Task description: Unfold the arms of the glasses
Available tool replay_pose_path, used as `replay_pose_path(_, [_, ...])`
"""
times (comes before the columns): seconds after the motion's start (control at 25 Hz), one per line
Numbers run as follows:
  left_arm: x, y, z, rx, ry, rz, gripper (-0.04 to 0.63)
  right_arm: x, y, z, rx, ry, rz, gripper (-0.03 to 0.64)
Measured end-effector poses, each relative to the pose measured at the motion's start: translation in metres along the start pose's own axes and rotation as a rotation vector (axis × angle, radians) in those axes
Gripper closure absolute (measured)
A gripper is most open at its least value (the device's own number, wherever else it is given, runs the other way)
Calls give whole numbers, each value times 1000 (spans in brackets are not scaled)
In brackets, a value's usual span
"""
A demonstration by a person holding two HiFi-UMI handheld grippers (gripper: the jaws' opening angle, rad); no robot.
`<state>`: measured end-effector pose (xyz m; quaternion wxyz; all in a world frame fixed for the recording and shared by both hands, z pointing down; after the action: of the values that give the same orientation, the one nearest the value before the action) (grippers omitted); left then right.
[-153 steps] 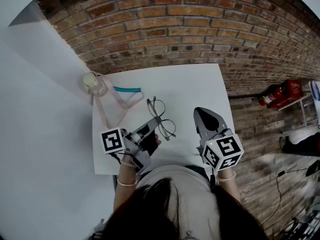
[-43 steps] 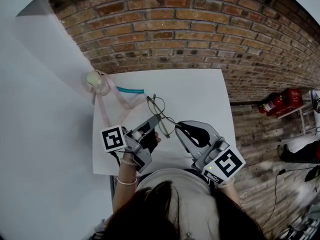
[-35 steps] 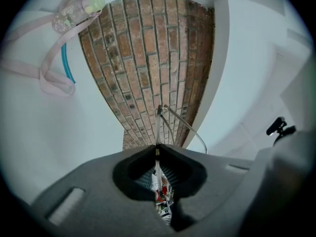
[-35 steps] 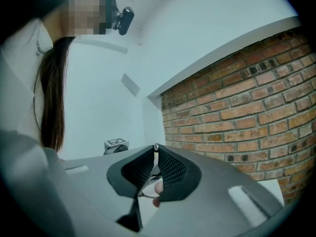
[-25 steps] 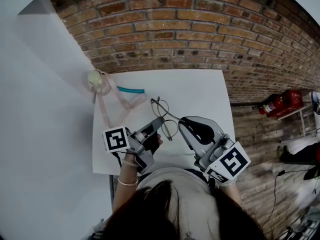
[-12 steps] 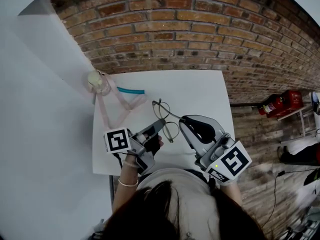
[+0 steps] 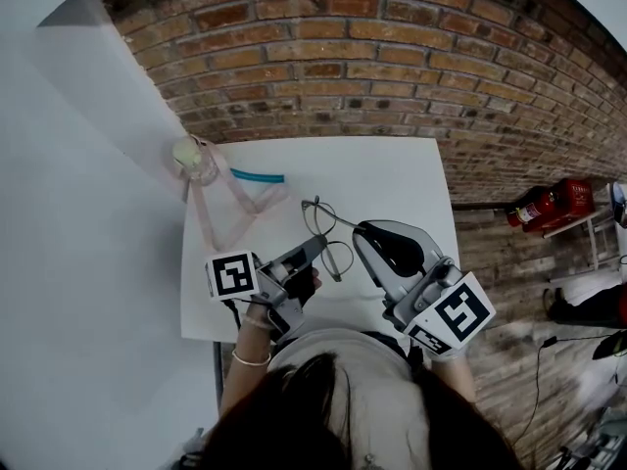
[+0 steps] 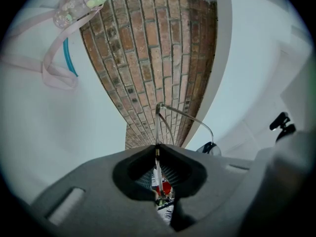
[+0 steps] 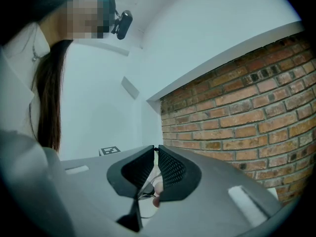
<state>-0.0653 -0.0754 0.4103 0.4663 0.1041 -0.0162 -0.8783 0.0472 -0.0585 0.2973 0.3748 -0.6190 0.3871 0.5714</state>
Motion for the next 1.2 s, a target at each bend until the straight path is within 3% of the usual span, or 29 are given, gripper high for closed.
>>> replay_pose_path(0.72, [-7,4,4,1,3,31,572,4,0,-9,-16,6,-6,584])
replay_pose_path(0.92, [-7,2,13,61,64,52,572,7,-1,-12,-22,4,-10,583])
replay_pose_path(1.08, [-11,5,6,23,27,57,572,8,-3,-14,-28,8,-15,583])
replay_pose_path(1.2, [-13,5,8,32,39,67,572,8,-4,-15,-32,8,-19,583])
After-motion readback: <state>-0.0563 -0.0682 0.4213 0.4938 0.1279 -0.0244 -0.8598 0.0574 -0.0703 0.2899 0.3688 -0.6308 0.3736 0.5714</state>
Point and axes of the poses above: the fingertips, and each gripper's own axes: y forward along the fingers, z to its left, x out of its top, the point moved 5 cm from there along -y, backward along the fingers, and after that the axes turned 10 degrees about x, right-handed, at the moved point
